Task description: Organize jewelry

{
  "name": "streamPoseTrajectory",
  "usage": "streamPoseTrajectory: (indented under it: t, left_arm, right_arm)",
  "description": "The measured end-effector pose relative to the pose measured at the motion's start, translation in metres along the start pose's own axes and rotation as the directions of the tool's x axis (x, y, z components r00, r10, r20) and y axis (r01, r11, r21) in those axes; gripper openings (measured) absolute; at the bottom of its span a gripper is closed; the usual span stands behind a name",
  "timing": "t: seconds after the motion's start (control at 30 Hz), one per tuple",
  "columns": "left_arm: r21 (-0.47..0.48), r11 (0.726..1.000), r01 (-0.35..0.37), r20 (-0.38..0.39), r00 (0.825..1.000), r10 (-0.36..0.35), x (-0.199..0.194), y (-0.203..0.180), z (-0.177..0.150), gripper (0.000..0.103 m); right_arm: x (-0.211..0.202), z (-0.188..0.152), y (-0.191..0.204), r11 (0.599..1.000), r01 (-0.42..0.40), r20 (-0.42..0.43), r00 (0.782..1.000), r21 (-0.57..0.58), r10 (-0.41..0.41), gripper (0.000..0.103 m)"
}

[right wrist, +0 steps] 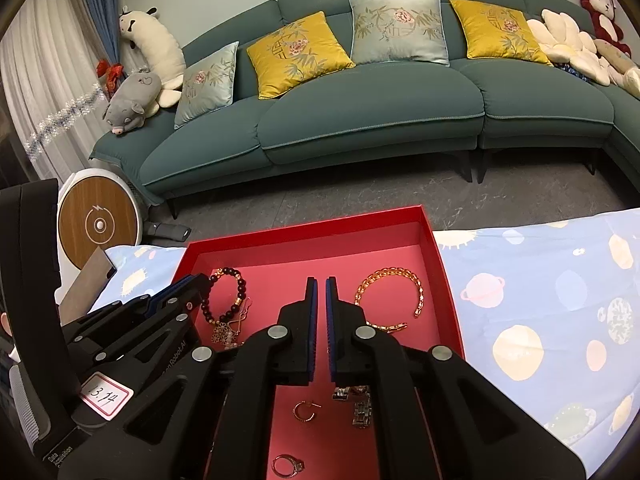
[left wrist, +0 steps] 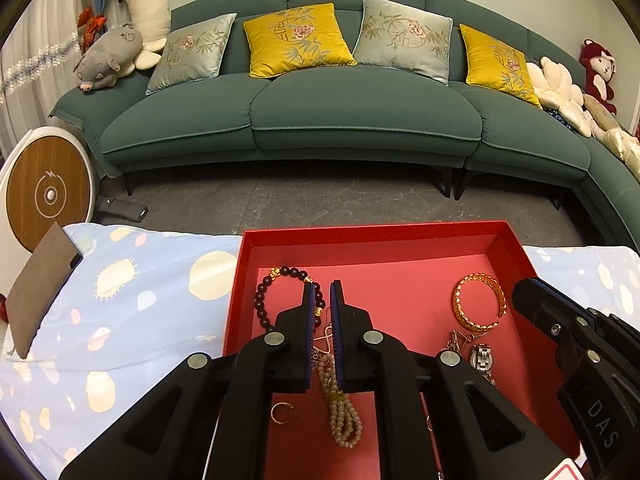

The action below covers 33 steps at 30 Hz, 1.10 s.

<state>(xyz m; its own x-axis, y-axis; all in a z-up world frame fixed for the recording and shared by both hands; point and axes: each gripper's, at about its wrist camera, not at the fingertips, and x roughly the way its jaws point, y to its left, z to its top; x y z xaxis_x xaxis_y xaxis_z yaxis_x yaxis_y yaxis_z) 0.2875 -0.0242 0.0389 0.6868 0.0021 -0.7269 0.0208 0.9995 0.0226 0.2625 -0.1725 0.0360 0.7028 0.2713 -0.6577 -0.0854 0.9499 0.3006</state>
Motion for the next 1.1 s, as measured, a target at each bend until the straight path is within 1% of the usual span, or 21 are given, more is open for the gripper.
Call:
streamPoseTrajectory:
  t: [0.2,0.3,0.33,0.37,0.4,0.43,0.47,0.5,0.57,0.6,0.63,0.7,0.8,0.83,0.87,0.93,1.0,1.03,1.1]
  left_arm:
    - [-0.008,1.000,-0.010,0.012,1.000,0.010,-0.031,0.008,0.000,0.009]
    - [-0.018,1.000,-0.013,0.013,1.000,0.014,-0.051,0.012,-0.001,0.009]
    - [-0.023,1.000,-0.011,0.015,1.000,0.011,-0.059,0.012,-0.002,0.009]
    - [-0.029,1.000,-0.008,0.017,1.000,0.008,-0.067,0.012,-0.003,0.009]
    - [-0.039,0.999,-0.003,0.019,1.000,0.004,-0.075,0.013,-0.004,0.009]
    - [-0.050,0.999,0.003,0.021,1.000,-0.002,-0.085,0.014,-0.007,0.009]
    - [-0.056,0.998,0.009,0.020,1.000,-0.007,-0.093,0.013,-0.009,0.010]
    - [-0.055,0.998,0.010,0.020,1.000,-0.009,-0.100,0.013,-0.012,0.012]
    - [-0.038,0.999,-0.001,0.030,1.000,0.003,-0.117,0.011,-0.019,0.031]
    - [-0.033,0.999,-0.012,0.041,0.999,0.014,-0.125,0.010,-0.023,0.036]
    - [-0.035,0.999,-0.023,0.051,0.998,0.025,-0.134,0.009,-0.029,0.044]
    - [-0.049,0.999,-0.020,0.054,0.998,0.023,-0.147,0.012,-0.040,0.046]
    - [-0.048,0.999,-0.025,0.049,0.998,0.027,-0.162,0.015,-0.062,0.047]
    - [-0.043,0.999,-0.034,0.051,0.998,0.036,-0.166,0.017,-0.069,0.049]
    - [-0.035,0.999,-0.041,0.049,0.998,0.043,-0.171,0.018,-0.076,0.054]
    - [-0.025,0.998,-0.054,0.049,0.997,0.055,-0.178,0.019,-0.092,0.059]
    - [-0.010,0.998,-0.068,0.052,0.996,0.069,-0.184,0.020,-0.106,0.064]
    - [-0.006,0.997,-0.070,0.048,0.996,0.071,-0.187,0.020,-0.112,0.067]
    - [-0.009,0.998,-0.059,0.043,0.997,0.059,-0.194,0.022,-0.123,0.073]
  right_arm:
    - [-0.023,0.003,0.002,1.000,0.020,0.016,1.000,-0.001,-0.020,0.004]
    - [-0.042,0.004,0.001,0.999,0.026,0.025,0.999,0.020,-0.026,0.005]
    - [-0.048,0.004,0.000,0.999,0.026,0.025,0.999,0.029,-0.027,0.007]
    - [-0.055,0.004,0.001,0.999,0.032,0.023,0.999,0.031,-0.033,0.015]
    - [-0.063,0.003,0.003,0.999,0.038,0.024,0.999,0.022,-0.038,0.020]
    - [-0.072,0.002,0.007,0.999,0.053,0.028,0.998,0.000,-0.053,0.027]
    - [-0.082,0.001,0.011,0.997,0.068,0.034,0.997,-0.027,-0.067,0.030]
    - [-0.092,-0.002,0.015,0.995,0.081,0.040,0.996,-0.053,-0.079,0.030]
    - [-0.111,-0.010,0.020,0.991,0.099,0.047,0.994,-0.094,-0.095,0.035]
    - [-0.120,-0.015,0.022,0.989,0.106,0.052,0.993,-0.104,-0.101,0.036]
    - [-0.128,-0.020,0.023,0.988,0.110,0.054,0.993,-0.111,-0.105,0.037]
    - [-0.142,-0.033,0.025,0.986,0.113,0.046,0.993,-0.123,-0.108,0.039]
    - [-0.166,-0.055,0.024,0.984,0.119,0.055,0.992,-0.134,-0.113,0.048]
    - [-0.174,-0.064,0.022,0.982,0.130,0.057,0.991,-0.135,-0.123,0.050]
    - [-0.180,-0.070,0.021,0.983,0.131,0.054,0.991,-0.132,-0.125,0.050]
    - [-0.189,-0.080,0.016,0.988,0.117,0.042,0.993,-0.102,-0.113,0.051]
    - [-0.200,-0.089,0.012,0.991,0.115,0.047,0.993,-0.073,-0.111,0.056]
    - [-0.204,-0.094,0.010,0.991,0.121,0.056,0.992,-0.065,-0.117,0.060]
    - [-0.211,-0.103,0.009,0.988,0.140,0.069,0.988,-0.061,-0.136,0.066]
